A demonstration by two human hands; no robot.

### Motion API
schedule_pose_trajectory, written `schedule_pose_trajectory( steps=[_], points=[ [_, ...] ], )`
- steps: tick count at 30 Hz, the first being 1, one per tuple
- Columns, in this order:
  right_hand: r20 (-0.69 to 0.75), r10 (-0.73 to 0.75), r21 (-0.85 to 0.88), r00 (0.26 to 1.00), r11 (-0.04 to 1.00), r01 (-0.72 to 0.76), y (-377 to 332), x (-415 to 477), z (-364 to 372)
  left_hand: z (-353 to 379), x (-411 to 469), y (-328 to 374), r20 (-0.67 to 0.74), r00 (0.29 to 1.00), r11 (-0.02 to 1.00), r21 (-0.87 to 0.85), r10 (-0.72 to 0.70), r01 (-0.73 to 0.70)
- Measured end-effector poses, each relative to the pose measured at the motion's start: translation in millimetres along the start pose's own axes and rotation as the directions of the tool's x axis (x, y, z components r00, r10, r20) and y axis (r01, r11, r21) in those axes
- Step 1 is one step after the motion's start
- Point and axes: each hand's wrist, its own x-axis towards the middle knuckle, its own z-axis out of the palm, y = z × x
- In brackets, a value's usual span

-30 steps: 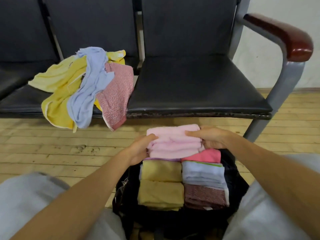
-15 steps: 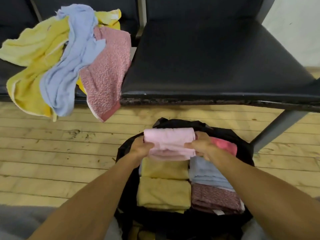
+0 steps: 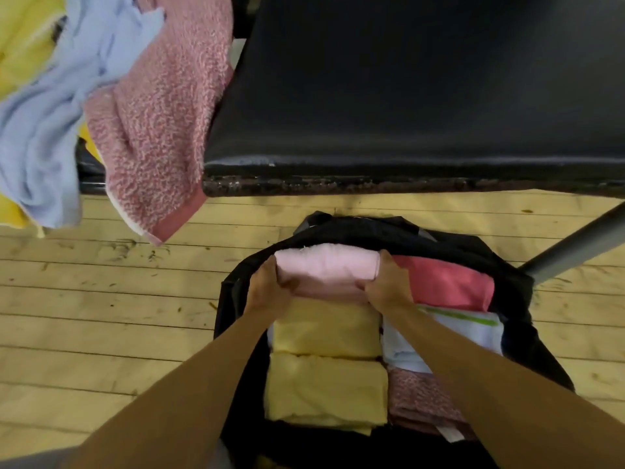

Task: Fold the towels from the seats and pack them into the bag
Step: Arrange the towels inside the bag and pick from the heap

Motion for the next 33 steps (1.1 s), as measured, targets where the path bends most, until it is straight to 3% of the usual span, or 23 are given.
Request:
schedule_pose_trajectory(
  steps=[3,8,13,17,21,24,29,33],
  points=[
    [0.048,0.057,-0.047,0.997,0.997,-0.055,-0.6,2.6,-0.6,0.8,-2.6,3.0,-0.011,1.000,0.998,0.065,0.009,-0.009],
    [0.136,0.095,-0.175,0.986,0.982,-0.071,-11.4,3.4,-15.3,-16.5,-2.3,22.6,0.151,0.987,0.971,0.239,-0.063,0.025],
    [0.154,0.084,-0.399,0.984,0.917,-0.016,-37.9,-20.2,-51.7,-58.0,-13.7,46.1,0.229,0.973,0.981,0.194,-0.020,-0.025],
    [0.276,-0.063,-0.443,0.959,0.877,0.185,-69.0,-49.1,-90.5,-96.6,-43.8,75.7,0.354,0.928,0.951,0.234,0.113,-0.205],
    [0.263,-0.274,-0.262,0.925,0.903,0.342,-116.8,-83.7,-124.8,-146.2,-84.3,115.5,0.421,0.862,0.918,0.141,0.282,-0.370],
    [0.171,-0.391,-0.140,0.904,0.899,0.415,-160.2,-107.3,-145.7,-189.6,-103.7,132.4,0.346,0.855,0.900,0.059,0.387,-0.432],
    [0.092,-0.537,-0.037,0.839,0.840,0.541,-220.8,-118.5,-154.1,-251.0,-101.0,125.7,0.079,0.872,0.875,-0.008,0.483,-0.484],
    [0.090,-0.604,-0.042,0.792,0.792,0.609,-256.1,-107.8,-135.4,-272.5,-87.4,83.2,-0.181,0.892,0.899,-0.074,0.414,-0.432]
  ],
)
